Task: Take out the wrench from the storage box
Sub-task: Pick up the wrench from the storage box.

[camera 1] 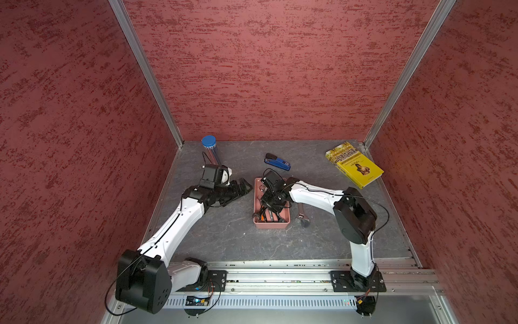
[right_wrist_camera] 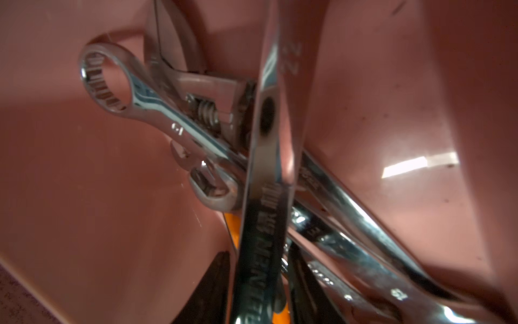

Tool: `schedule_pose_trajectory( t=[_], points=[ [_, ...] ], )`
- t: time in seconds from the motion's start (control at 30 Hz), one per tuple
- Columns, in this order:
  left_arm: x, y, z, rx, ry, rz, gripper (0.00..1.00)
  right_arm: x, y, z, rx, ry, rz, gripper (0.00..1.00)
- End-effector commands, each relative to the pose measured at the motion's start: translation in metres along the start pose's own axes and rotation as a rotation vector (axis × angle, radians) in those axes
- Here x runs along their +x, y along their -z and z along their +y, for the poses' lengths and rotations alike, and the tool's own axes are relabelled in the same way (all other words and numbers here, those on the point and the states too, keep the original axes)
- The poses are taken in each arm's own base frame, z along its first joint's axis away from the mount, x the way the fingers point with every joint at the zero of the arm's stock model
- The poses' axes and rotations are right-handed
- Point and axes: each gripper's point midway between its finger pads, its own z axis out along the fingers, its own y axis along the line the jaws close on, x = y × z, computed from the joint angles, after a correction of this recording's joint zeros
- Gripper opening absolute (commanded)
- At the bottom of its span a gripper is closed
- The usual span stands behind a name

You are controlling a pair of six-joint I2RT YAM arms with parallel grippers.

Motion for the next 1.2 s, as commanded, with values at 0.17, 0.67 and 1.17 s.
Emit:
schedule_pose_trajectory(
  t=[0.17,0.67,1.17],
  points=[
    [0.002,0.0,0.002,0.002,-0.011,-0.01,1.0,-0.007,0.002,0.01,-0.042,-0.036,-0.01,0.12],
    [-0.009,-0.008,-0.005,0.007,-0.023,0.0,1.0,-0.006,0.066,0.014,-0.107,-0.034,-0.068,0.0],
    [-0.012,-0.002,-0.023,0.041,-0.027,-0.021,1.0,-0.041,0.17,0.007,-0.142,0.218,-0.273,0.0]
  ],
)
